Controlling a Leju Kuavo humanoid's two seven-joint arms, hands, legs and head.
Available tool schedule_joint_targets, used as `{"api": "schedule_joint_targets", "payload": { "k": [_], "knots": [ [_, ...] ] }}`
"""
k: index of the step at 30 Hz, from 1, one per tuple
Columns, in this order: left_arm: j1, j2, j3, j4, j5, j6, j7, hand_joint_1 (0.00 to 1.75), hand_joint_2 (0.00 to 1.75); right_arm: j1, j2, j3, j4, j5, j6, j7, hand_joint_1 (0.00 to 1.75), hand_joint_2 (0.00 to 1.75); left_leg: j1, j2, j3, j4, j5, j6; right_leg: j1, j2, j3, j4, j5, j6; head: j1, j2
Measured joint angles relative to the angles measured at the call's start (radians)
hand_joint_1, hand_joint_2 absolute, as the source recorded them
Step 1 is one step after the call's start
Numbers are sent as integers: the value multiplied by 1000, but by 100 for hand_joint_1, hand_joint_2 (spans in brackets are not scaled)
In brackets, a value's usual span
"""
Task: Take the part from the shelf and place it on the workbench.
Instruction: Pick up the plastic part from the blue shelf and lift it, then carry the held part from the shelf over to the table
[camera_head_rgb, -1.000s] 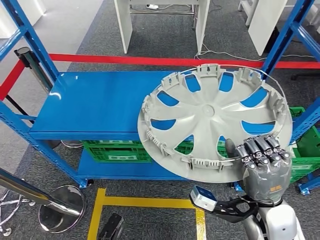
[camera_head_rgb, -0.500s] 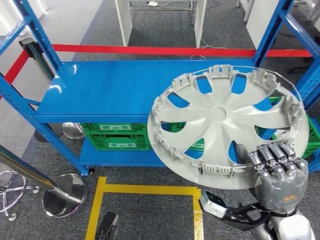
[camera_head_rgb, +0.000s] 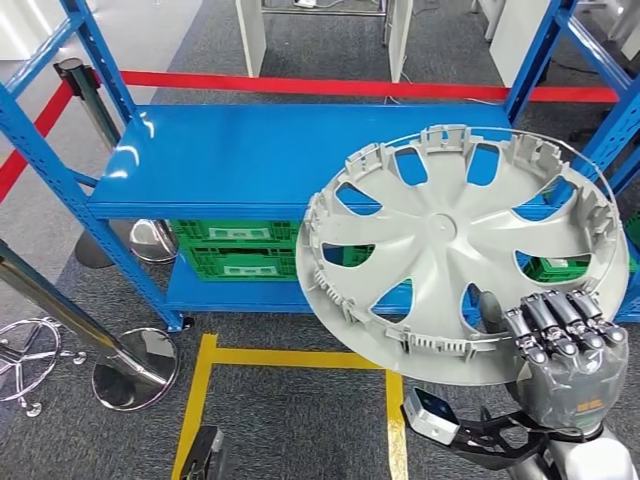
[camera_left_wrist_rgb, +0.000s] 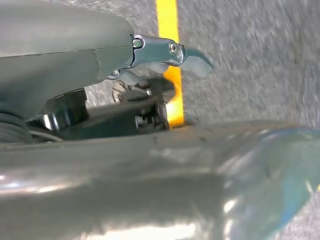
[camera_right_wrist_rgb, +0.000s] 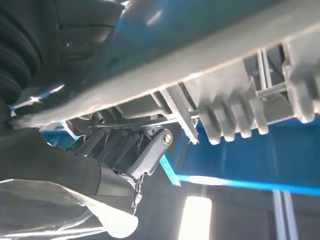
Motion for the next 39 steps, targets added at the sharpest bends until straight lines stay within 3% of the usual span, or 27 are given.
{"api": "schedule_joint_targets", "payload": {
  "k": [1, 2, 4, 5, 6, 7, 9, 11, 13, 14, 15, 17, 19, 20, 21, 22, 24, 26, 28, 30, 31, 32, 34, 35, 36, 37, 39],
  "knots": [
    [-1, 0, 4, 1, 4, 1, 3, 0, 0, 4, 0, -2, -3, 0, 0, 1, 175, 175, 2, 2, -11, -5, 14, 7, 0, 1, -11, 24, -35, 3, 3, 0],
    [-2, 0, 7, 2, 8, 3, 5, 0, 0, 6, 0, -3, -5, 0, 0, 3, 175, 175, 2, 3, -24, -7, 26, 12, 0, 2, -24, 68, -86, 3, 5, 0],
    [-3, 0, 14, 2, 14, 6, 8, 0, 0, 8, 0, -4, -8, 0, 0, 12, 175, 175, -1, 4, -57, -5, 50, 19, 2, 2, -47, 188, -177, 5, 10, 0],
    [-3, 0, 18, 2, 17, 8, 10, 0, 0, 9, -1, -4, -8, 0, 0, 19, 175, 175, -2, 4, -74, -3, 63, 19, 2, 2, -48, 238, -191, 6, 11, 0],
    [-3, 0, 21, 2, 21, 10, 11, 0, 0, 10, -3, -4, -8, 0, 0, 26, 175, 175, -3, 5, -92, -1, 75, 19, 3, 2, -39, 264, -178, 7, 11, 0],
    [-3, 0, 23, 2, 23, 10, 12, 0, 0, 10, -5, -4, -8, 0, 0, 33, 175, 175, -3, 5, -110, 2, 88, 17, 3, 2, -15, 258, -146, 6, 11, 0],
    [-3, -1, 26, 2, 25, 11, 13, 0, 0, 10, -10, -3, -8, 0, 0, 45, 175, 175, -4, 5, -144, 13, 109, 11, 3, 1, 78, 156, -98, 5, 11, 0],
    [-3, -2, 28, 3, 28, 14, 13, 0, 0, 10, -14, -1, -8, 0, 0, 52, 175, 175, -7, 5, -168, 26, 129, 3, 6, 1, 181, 7, -119, -1, 10, 0],
    [-1, -3, 29, 4, 30, 18, 13, 0, 0, 13, -17, 1, -9, 0, 0, 56, 175, 175, -8, 5, -178, 30, 150, -5, 10, 2, 214, -61, -142, -11, 8, 0],
    [0, -2, 30, 5, 30, 20, 13, 0, 0, 14, -19, 2, -9, 0, 0, 58, 175, 175, -6, 4, -182, 29, 157, -10, 9, 0, 204, -61, -137, -17, 9, 0],
    [2, -2, 30, 7, 29, 22, 13, 0, 0, 16, -21, 3, -10, 0, 0, 60, 175, 175, -5, 2, -187, 35, 146, -16, 7, -2, 194, -59, -128, -24, 9, 0],
    [5, -1, 29, 10, 26, 26, 12, 0, 0, 17, -24, 5, -10, 0, 0, 66, 175, 175, 0, -1, -205, 98, 64, -31, 3, -6, 172, -58, -104, -38, 6, 0],
    [6, 0, 29, 11, 23, 29, 11, 0, 0, 18, -25, 8, -10, 0, 0, 71, 175, 175, 7, -1, -225, 228, -41, -44, 4, -7, 147, -52, -81, -43, 1, 0],
    [6, 0, 29, 11, 22, 30, 11, 0, 0, 18, -25, 10, -10, 0, 0, 72, 175, 175, 10, -1, -228, 286, -64, -48, 4, -8, 132, -45, -70, -43, 0, 0],
    [6, 1, 29, 11, 22, 30, 10, 0, 0, 19, -25, 14, -10, 0, 0, 72, 175, 175, 12, -1, -219, 318, -64, -50, 4, -8, 113, -37, -62, -43, -1, 0],
    [6, 2, 29, 11, 22, 30, 8, 0, 0, 20, -25, 18, -10, 0, 0, 69, 175, 175, 14, -1, -196, 315, -47, -51, 4, -8, 93, -28, -54, -41, -1, 0],
    [8, 6, 29, 11, 22, 26, 2, 0, 0, 22, -25, 29, -11, 0, 0, 54, 175, 175, 15, -2, -107, 209, -8, -45, 4, -7, 61, -13, -42, -38, -1, 0],
    [11, 13, 29, 12, 24, 20, -6, 0, 0, 24, -24, 41, -11, 0, 0, 28, 175, 175, 12, -5, -20, 74, -11, -34, 6, -7, 42, -6, -27, -30, -1, 0],
    [14, 22, 29, 15, 28, 13, -12, 0, 0, 23, -20, 53, -10, 0, 0, 0, 175, 175, 6, -7, 7, 14, -19, -24, 5, -7, 32, -11, -7, -18, 0, 0],
    [20, 31, 30, 20, 32, 6, -14, 0, 0, 22, -11, 63, -9, 0, 0, -24, 175, 175, 7, -4, -4, 1, 1, -11, 2, -6, 22, -14, -4, -7, 0, 0],
    [22, 36, 30, 22, 33, 3, -14, 0, 0, 21, -5, 67, -7, 0, 0, -32, 175, 175, 8, -2, -13, -4, 14, -2, 2, -4, 12, 1, -26, -3, 1, 0],
    [23, 41, 31, 24, 34, 0, -14, 0, 0, 19, 1, 72, -4, 0, 0, -38, 175, 175, 9, 0, -25, -8, 26, 5, 2, -2, -3, 38, -67, -1, 3, 0],
    [24, 50, 33, 26, 36, -5, -14, 0, 0, 12, 12, 79, 4, 0, 0, -46, 175, 175, 6, 1, -54, -5, 47, 13, 2, 0, -39, 161, -162, -1, 7, 0],
    [24, 54, 34, 28, 37, -7, -14, 0, 0, 10, 17, 82, 8, 0, 0, -49, 175, 175, 3, 1, -69, -2, 57, 13, 2, 0, -49, 222, -189, 0, 7, 0],
    [24, 57, 36, 29, 39, -7, -14, 0, 0, 8, 22, 84, 12, 0, 0, -52, 175, 175, 1, 1, -85, 0, 67, 13, 3, 0, -49, 259, -191, 0, 7, 0],
    [25, 60, 38, 30, 39, -7, -14, 0, 0, 8, 25, 85, 15, 0, 0, -53, 175, 175, 0, 1, -100, 4, 77, 12, 3, 0, -33, 264, -172, -1, 7, 0],
    [25, 65, 41, 31, 40, -8, -14, 0, 0, 6, 31, 87, 22, 0, 0, -55, 175, 175, -1, 1, -129, 13, 94, 7, 4, 0, 48, 170, -112, -5, 7, 0]
  ]
}}
